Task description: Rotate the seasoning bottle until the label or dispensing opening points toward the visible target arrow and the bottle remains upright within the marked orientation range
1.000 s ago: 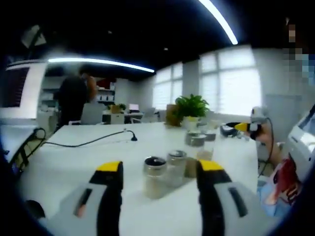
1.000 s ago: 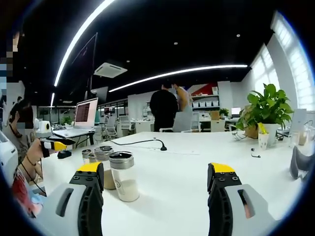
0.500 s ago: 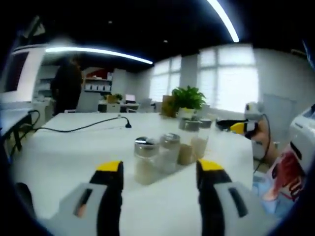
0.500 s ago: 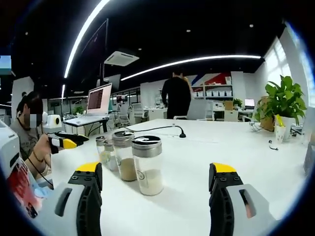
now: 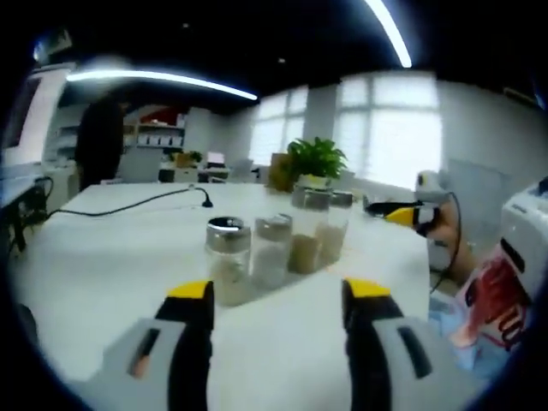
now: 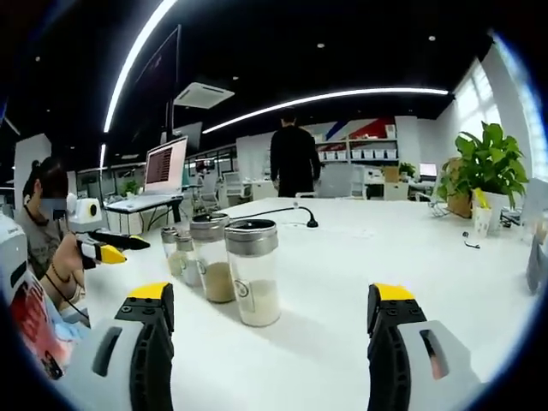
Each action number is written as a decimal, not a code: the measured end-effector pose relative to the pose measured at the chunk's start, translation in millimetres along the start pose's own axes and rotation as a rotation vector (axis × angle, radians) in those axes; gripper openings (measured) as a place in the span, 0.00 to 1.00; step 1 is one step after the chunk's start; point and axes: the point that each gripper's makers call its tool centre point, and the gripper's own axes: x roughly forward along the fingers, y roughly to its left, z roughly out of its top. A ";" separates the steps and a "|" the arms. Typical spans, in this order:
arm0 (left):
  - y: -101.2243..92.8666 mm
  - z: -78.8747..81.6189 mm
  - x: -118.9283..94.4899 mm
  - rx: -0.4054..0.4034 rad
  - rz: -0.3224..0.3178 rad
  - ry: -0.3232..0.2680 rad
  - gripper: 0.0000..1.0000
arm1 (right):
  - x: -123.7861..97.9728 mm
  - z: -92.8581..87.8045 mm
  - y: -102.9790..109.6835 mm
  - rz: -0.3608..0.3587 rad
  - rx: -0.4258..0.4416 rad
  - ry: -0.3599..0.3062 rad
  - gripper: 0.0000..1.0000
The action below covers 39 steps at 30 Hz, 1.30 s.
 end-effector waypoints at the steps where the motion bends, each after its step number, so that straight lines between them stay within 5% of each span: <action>1: -0.8 1.4 0.8 0.003 0.003 -0.003 0.63 | 0.7 -1.8 -0.9 -0.004 0.004 0.002 0.98; 7: -3.6 5.8 1.7 0.005 0.003 -0.009 0.66 | 5.6 -13.3 3.6 0.023 0.030 0.020 0.99; 10: -3.4 12.9 3.6 0.028 -0.009 -0.039 0.68 | 2.3 1.3 2.0 0.002 0.025 -0.044 0.99; 16: -2.3 22.6 -1.5 0.039 0.012 -0.044 0.80 | -7.3 13.7 -5.9 -0.077 -0.039 -0.042 0.99; 22: 1.9 23.8 -5.8 0.047 0.091 -0.032 0.99 | -13.0 22.8 -0.9 -0.106 -0.009 -0.062 0.99; 26: 5.0 23.7 -10.4 0.074 0.161 -0.022 1.00 | -24.7 22.9 -5.0 -0.182 -0.015 -0.075 0.99; 30: 7.2 39.7 -24.7 0.050 0.235 -0.077 1.00 | -40.2 37.0 -15.3 -0.244 -0.010 -0.103 0.99; 33: 3.2 56.8 -37.8 0.109 0.308 -0.120 1.00 | -54.5 56.6 -10.3 -0.244 0.120 -0.187 0.99; 39: 2.9 68.5 -61.9 0.024 0.400 -0.154 1.00 | -77.5 67.2 -9.1 -0.365 0.143 -0.210 0.99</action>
